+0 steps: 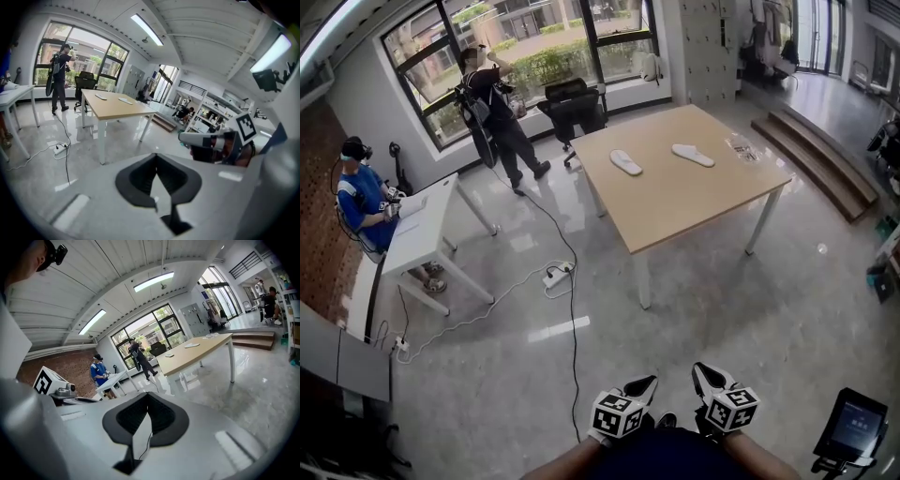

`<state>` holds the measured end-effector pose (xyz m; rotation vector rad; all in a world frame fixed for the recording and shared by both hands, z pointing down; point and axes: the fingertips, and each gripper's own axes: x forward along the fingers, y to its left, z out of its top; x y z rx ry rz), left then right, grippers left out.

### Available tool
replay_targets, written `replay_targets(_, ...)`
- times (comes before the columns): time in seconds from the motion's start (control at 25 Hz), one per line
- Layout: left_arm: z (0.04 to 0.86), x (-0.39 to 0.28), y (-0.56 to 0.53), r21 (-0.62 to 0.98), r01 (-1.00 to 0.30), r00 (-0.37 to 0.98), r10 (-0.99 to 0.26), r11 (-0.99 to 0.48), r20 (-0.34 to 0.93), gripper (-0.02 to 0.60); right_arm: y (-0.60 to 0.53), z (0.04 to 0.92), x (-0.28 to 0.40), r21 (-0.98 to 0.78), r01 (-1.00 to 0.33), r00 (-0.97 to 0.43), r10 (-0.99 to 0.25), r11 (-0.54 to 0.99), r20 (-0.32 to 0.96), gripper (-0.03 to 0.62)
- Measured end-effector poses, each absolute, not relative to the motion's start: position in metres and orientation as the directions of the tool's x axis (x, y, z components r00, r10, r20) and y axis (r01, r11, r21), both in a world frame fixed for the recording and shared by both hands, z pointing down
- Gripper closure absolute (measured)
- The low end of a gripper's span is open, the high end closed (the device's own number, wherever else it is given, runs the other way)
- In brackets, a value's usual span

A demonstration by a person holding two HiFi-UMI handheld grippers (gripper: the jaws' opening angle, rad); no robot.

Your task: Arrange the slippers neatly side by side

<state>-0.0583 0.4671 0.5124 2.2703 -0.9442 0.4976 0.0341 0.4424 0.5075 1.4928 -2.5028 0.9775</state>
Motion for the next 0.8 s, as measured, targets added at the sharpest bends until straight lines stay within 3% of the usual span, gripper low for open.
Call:
replay_targets(0.52,0.517,-0.031,0.365,0.411,-0.648,0.745,-0.419,-0.642,0.52,0.578,0.353,0.506,0.071,-0.439,-0.872,-0.39,-0.848,0.215,0.36,0.583)
replay_targets(0.8,0.513,-0.048,0.29,0.425,-0.623,0.765,-0.399,-0.656,0.505,0.578,0.285,0.504,0.047,-0.413,-0.886,-0.376,-0.847,0.21,0.376,0.583)
